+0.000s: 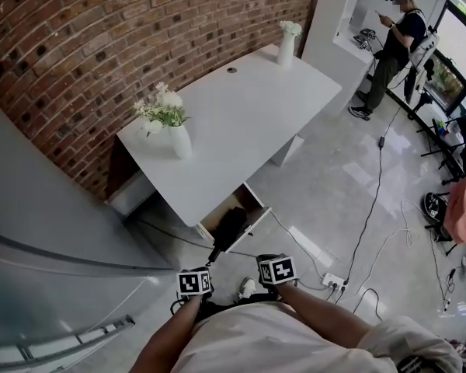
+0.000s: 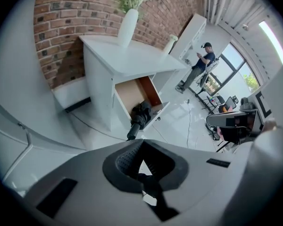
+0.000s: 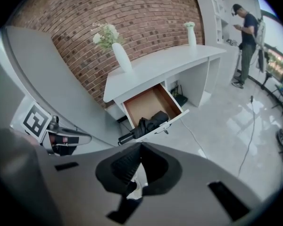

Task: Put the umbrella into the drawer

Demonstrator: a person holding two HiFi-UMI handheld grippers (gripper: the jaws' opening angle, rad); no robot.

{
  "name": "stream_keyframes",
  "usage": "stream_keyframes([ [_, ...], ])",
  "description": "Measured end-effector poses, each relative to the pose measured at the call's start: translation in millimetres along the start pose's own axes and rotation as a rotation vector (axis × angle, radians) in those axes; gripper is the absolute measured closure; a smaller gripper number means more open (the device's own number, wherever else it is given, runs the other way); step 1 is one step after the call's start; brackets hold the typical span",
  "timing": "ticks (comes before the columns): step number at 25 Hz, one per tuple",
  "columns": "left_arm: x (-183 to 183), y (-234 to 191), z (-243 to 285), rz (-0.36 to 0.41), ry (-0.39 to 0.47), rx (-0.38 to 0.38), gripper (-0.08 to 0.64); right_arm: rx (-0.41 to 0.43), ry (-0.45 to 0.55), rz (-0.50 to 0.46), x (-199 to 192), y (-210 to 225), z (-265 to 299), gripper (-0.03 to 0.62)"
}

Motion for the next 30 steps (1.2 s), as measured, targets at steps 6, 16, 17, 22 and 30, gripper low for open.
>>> stream_keyframes([
  [6,8.2,11.9,-3.0,0.090,0.009,-0.023,0.554,-0.050,0.012,0.031,-0.3,4.1,7.5,0.577],
  [16,23.5,7.8,-0.7,0.111,0.008,-0.047,0.554,-0.080,0.009,0.013,-0.4,2.3,17.5,0.577],
  [17,25.5,8.3,-0.2,0.113,0.009,-0.048,0.554,-0.084,0.010,0.008,0.9,2.8,17.0,0.577],
  [22,30.0,12.5,1.3,0.137,0.006,-0.059,0.554,-0.093,0.016,-0.004,5.4,2.6,16.7,0.577],
  [30,40.4,9.1,5.0,0.131,0.008,-0.061,0.555,-0.106,0.012,-0.053,14.7,0.0,20.7,0.577],
])
Point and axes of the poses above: the fingertips, and each gripper's own axes: z forward along the fingers, y to its right, x out of its top, the point moved 2 cm from there along -z, backward along the fingers, and after that the axes turned 12 degrees about -z, right-handed, at the moved point
